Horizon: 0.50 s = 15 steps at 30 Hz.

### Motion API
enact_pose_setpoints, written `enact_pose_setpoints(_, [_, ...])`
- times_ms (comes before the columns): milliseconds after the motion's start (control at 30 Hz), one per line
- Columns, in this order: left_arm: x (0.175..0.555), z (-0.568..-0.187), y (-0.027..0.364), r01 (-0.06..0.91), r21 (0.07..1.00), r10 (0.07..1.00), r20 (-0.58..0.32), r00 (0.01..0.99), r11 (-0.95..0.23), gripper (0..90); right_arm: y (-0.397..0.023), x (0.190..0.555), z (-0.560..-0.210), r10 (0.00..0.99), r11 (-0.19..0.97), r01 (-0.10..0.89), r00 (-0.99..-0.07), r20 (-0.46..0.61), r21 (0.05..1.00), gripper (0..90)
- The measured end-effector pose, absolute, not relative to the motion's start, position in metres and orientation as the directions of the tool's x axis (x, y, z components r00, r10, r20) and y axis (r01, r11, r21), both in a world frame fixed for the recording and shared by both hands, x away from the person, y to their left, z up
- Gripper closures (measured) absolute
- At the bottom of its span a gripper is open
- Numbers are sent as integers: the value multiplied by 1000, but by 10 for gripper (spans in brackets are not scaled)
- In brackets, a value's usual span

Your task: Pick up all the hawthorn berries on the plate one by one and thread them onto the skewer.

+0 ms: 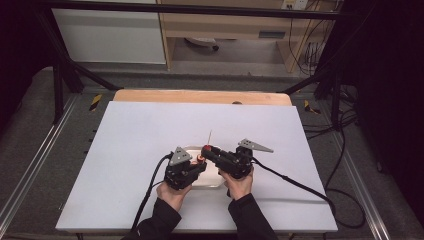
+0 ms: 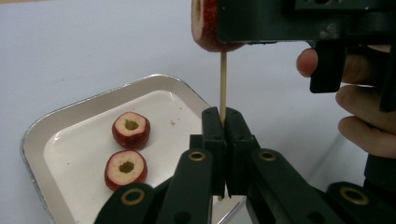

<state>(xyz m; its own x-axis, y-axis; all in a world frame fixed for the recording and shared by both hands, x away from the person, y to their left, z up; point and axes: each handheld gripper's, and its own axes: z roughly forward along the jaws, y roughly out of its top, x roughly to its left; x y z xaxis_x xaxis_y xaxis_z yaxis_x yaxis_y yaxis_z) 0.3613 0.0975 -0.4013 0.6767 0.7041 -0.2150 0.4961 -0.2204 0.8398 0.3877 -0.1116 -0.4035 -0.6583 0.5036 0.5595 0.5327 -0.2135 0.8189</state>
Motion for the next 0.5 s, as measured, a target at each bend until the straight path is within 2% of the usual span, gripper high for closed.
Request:
enact_pose_setpoints(200, [360, -404, 95, 499, 831, 707, -199, 679, -244, 888, -111, 387, -406, 511, -202, 537, -656, 556, 819, 625])
enact_pose_setpoints(433, [362, -406, 102, 527, 827, 657, -288, 697, -197, 888, -113, 385, -407, 491, -184, 541, -673, 553, 821, 625])
enact_pose_setpoints(500, [360, -407, 102, 519, 831, 658, -278, 700, -201, 888, -114, 385, -406, 482, -184, 536, -681, 551, 824, 625])
